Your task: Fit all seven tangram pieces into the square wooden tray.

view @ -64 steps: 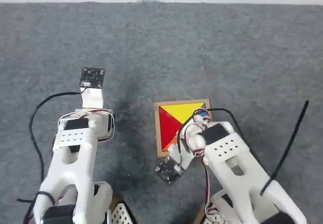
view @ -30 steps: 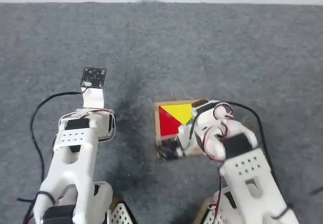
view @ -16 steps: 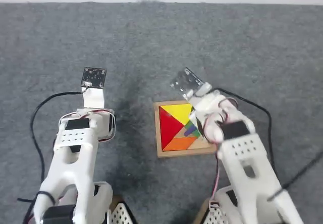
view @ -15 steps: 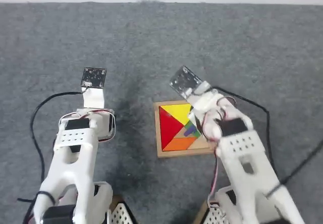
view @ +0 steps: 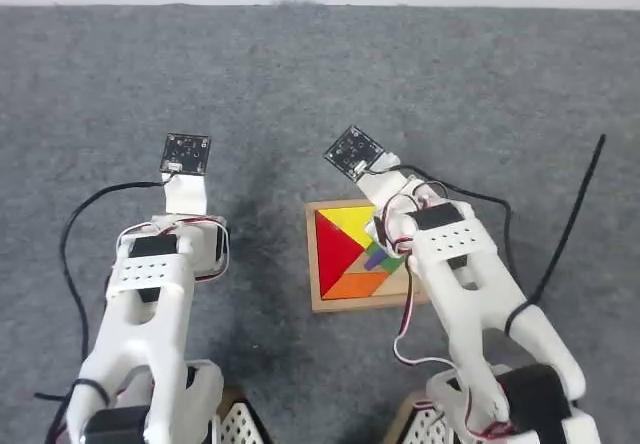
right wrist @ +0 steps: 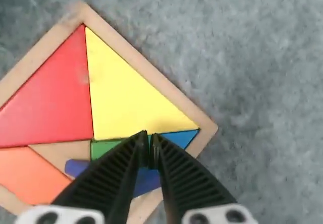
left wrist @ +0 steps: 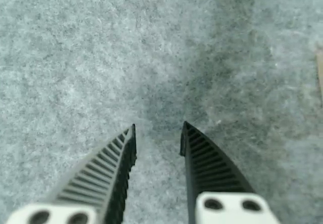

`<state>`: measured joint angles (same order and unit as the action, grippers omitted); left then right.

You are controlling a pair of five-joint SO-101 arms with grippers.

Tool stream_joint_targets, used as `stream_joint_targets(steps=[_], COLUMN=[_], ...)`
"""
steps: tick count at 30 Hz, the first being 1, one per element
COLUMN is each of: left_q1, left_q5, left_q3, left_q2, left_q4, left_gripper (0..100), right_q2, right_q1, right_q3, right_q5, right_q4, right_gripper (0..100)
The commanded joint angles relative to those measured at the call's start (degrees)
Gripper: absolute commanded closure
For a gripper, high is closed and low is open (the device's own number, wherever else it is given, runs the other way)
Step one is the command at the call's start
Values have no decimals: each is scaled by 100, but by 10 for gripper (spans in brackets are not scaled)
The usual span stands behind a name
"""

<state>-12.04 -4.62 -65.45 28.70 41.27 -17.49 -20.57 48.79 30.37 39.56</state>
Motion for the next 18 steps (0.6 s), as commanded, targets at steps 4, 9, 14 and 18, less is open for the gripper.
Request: stream_joint_targets(steps=[4, 9, 14, 18], left_q1=[35, 35, 35, 35], left_q5=[-44, -44, -44, -44], left_q3=[40, 40, 40, 40], left_q2=[-9, -9, -9, -9], left_q4=[-141, -141, -141, -141], left_gripper=[855, 855, 855, 855], right_q2=[-699, -1358, -1701, -1859], right_q1=[92, 119, 136, 277], right_q3=[642, 1160, 1240, 1275], right_q5=[141, 176, 167, -18], right_q4=[-75, -66, 119, 338], right_gripper=[991, 991, 991, 991])
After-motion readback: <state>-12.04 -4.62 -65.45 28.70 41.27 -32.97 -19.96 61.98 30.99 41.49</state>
